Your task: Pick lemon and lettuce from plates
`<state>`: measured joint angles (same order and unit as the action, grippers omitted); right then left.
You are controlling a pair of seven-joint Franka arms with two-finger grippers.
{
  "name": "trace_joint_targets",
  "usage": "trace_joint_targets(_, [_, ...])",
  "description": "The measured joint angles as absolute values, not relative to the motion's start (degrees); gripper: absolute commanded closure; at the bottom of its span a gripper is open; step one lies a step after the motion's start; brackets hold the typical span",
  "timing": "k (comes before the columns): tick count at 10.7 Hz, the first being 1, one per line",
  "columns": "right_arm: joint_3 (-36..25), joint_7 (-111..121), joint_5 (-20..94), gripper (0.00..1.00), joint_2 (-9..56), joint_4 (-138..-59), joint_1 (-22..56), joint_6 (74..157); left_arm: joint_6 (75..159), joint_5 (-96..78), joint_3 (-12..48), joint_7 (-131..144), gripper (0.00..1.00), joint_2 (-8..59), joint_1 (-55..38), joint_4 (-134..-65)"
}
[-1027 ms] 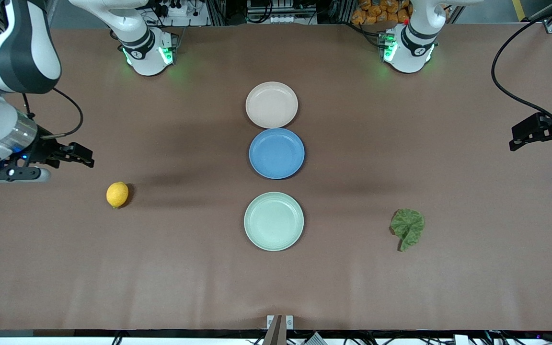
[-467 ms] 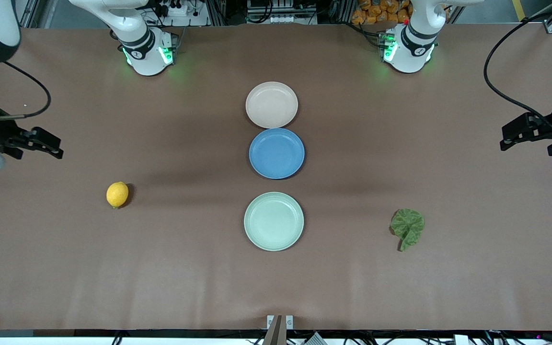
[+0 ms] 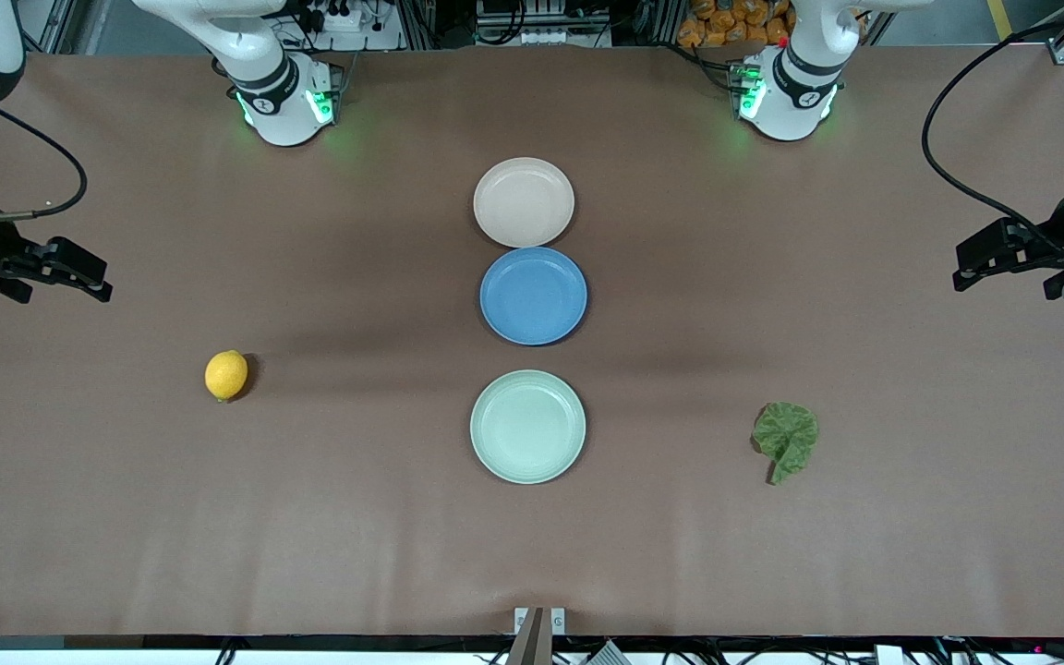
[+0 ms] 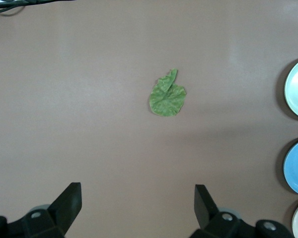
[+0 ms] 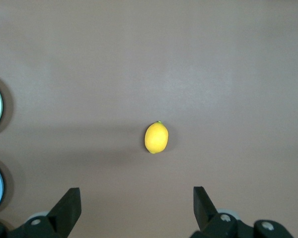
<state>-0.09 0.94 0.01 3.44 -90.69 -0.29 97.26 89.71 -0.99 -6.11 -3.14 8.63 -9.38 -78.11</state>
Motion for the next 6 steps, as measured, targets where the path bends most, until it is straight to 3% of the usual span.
trace_joint_targets(6, [-0.23, 3.3, 4.1, 0.0, 3.43, -90.09, -2.72, 95.64, 89.77, -1.02, -1.39, -1.99, 0.0, 5.98, -5.9, -81.65])
